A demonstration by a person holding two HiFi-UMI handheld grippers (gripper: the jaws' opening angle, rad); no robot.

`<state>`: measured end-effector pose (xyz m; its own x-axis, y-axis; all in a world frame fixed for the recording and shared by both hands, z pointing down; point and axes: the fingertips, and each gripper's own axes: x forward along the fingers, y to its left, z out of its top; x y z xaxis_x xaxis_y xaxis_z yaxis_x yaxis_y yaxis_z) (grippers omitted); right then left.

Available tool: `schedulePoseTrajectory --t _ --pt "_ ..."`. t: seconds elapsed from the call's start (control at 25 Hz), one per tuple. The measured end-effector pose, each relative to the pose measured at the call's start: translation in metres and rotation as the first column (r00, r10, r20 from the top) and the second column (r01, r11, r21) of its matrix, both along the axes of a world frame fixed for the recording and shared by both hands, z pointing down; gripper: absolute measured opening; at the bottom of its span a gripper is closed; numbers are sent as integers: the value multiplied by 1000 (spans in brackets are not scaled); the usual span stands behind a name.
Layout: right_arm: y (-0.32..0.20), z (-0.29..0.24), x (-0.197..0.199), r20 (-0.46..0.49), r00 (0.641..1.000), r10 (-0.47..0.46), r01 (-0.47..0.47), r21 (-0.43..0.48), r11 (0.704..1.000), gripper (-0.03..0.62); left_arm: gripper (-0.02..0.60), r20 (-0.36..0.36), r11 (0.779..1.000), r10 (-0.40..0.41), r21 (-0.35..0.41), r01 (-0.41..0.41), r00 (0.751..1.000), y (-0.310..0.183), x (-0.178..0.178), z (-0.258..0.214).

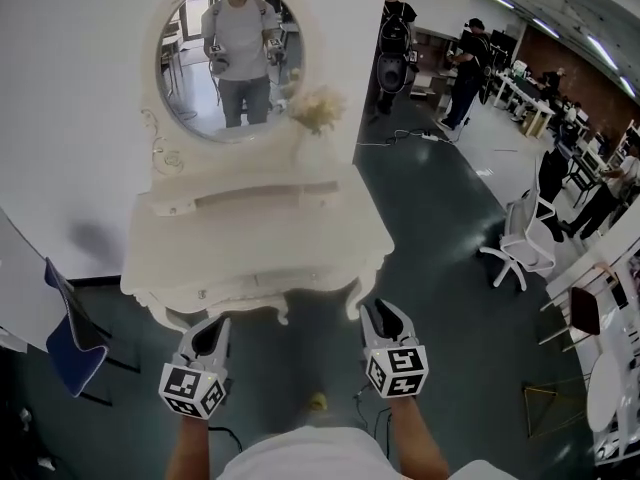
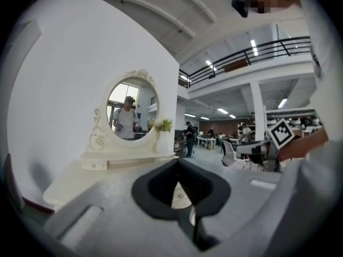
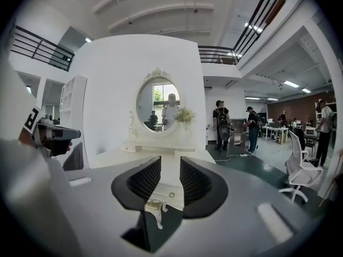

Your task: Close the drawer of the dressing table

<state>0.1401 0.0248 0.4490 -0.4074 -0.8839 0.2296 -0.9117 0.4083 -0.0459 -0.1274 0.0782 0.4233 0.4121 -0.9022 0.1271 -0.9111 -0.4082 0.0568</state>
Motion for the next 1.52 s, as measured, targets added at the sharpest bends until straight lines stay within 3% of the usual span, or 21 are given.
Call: schedulePoseTrajectory --t 0.36,0.68,1.16,1.52 --pt "-88 13 21 14 999 -50 51 -24 998 97 -2 12 1000 -21 -19 22 1000 -78 39 9" --pt "-142 28 27 31 998 -52 54 -43 998 97 -2 25 999 -32 -33 32 999 -126 48 17" --pt "-245 49 -1 13 998 -55 56 -92 994 97 -2 -3 998 -14 -56 14 1000 -237 25 34" --pt "-327 52 -31 -13 1000 14 -15 -140 990 97 -2 8 995 80 -68 -79 997 -340 -3 30"
